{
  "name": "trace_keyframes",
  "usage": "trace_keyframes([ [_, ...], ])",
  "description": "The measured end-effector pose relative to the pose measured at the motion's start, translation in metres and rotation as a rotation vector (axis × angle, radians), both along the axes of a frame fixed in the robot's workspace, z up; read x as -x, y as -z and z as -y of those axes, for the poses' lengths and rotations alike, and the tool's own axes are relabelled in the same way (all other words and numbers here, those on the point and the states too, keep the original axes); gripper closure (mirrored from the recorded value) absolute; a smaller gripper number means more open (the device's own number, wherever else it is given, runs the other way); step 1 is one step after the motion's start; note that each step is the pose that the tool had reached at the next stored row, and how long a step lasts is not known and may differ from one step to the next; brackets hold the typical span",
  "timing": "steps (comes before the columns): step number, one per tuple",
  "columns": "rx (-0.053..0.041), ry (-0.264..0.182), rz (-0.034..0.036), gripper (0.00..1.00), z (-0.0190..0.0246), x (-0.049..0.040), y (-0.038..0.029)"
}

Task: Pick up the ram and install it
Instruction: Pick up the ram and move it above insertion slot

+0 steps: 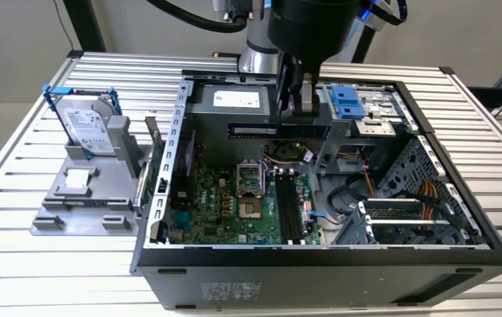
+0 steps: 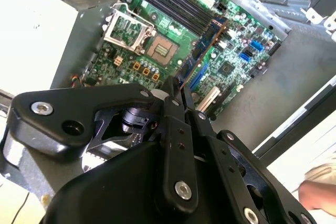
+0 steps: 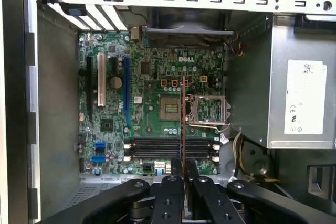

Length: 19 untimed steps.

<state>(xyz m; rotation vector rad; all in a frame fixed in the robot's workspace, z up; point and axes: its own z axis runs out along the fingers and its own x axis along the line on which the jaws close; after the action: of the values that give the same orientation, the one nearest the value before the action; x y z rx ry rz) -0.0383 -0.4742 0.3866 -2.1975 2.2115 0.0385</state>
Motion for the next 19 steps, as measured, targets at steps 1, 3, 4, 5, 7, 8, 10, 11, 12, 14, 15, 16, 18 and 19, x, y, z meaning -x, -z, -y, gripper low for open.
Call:
trace_keyframes([
  [1,0.0000,0.000,0.0000,1.00,0.0000,-0.0016,0.0000],
  [3,0.0000,0.000,0.0000,1.00,0.0000,-0.0044,0.0000],
  [4,-0.0001,0.000,0.0000,1.00,0.0000,-0.0055,0.0000],
  [5,-0.0001,0.000,0.0000,1.00,0.0000,-0.0066,0.0000],
  [7,-0.0001,0.000,0.0000,1.00,0.0000,-0.0087,0.0000],
  [8,-0.0001,0.000,0.0000,1.00,0.0000,-0.0093,0.0000],
  [10,-0.0001,0.000,0.0000,1.00,0.0000,-0.0105,0.0000],
  [11,-0.0001,0.000,0.0000,1.00,0.0000,-0.0117,0.0000],
  [12,-0.0001,0.000,0.0000,1.00,0.0000,-0.0129,0.0000],
  [14,-0.0001,0.000,0.0000,1.00,0.0000,-0.0145,0.0000],
  [15,0.0000,0.000,0.0000,1.00,-0.0001,-0.0157,0.0000],
  [16,0.0000,0.000,0.0000,1.00,0.0000,-0.0167,0.0000],
  [18,-0.0001,0.000,0.0001,1.00,0.0000,-0.0188,0.0000],
  [19,0.0000,0.000,0.0000,1.00,-0.0001,-0.0198,0.0000],
])
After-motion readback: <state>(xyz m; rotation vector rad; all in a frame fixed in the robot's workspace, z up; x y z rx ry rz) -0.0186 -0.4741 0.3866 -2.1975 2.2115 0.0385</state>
